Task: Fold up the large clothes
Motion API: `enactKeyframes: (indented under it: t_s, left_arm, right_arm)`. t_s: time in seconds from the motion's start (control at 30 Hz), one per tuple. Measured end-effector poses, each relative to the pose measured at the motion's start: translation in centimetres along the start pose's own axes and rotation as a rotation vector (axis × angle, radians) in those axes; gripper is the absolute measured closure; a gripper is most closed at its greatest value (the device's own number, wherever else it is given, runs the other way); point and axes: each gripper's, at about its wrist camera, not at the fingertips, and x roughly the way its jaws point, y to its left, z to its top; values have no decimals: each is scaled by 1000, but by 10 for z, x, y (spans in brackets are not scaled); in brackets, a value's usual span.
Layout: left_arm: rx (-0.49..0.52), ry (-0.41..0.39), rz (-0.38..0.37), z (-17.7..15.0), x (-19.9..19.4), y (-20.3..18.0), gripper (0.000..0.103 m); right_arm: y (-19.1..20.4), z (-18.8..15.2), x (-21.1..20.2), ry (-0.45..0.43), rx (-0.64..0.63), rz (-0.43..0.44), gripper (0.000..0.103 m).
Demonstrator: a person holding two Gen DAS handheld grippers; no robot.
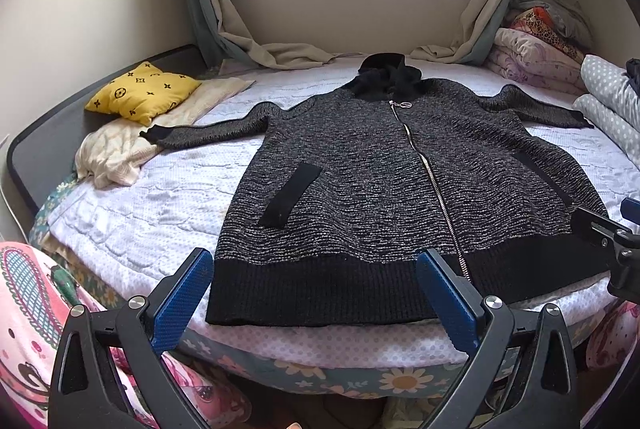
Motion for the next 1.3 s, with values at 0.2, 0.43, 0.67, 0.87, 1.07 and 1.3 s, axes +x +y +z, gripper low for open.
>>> enactKeyframes:
  t_s: [0.2,0.43,0.67,0.87,1.07,1.3]
  left_arm:
    - [4,-2,2,0,1,0,0]
    - [4,-1,-1,0,1,-1,0]
    - [5,-1,1,0,1,-1,0]
    - [10,-3,2,0,1,-3,0]
    - [16,-4,5,0,1,-4,0]
    - [17,-1,5,0,1,-3,0]
  right_arm:
    - [0,-1,0,1,2,1,0]
    - [-2,-1,0,1,2,0,0]
    - [-4,-1,0,2,6,1,0]
    - [-4,-1,0,4,3,1,0]
    - [-3,-1,0,6,0,-2,0]
    - [0,-2,1,4,-9,-8,0]
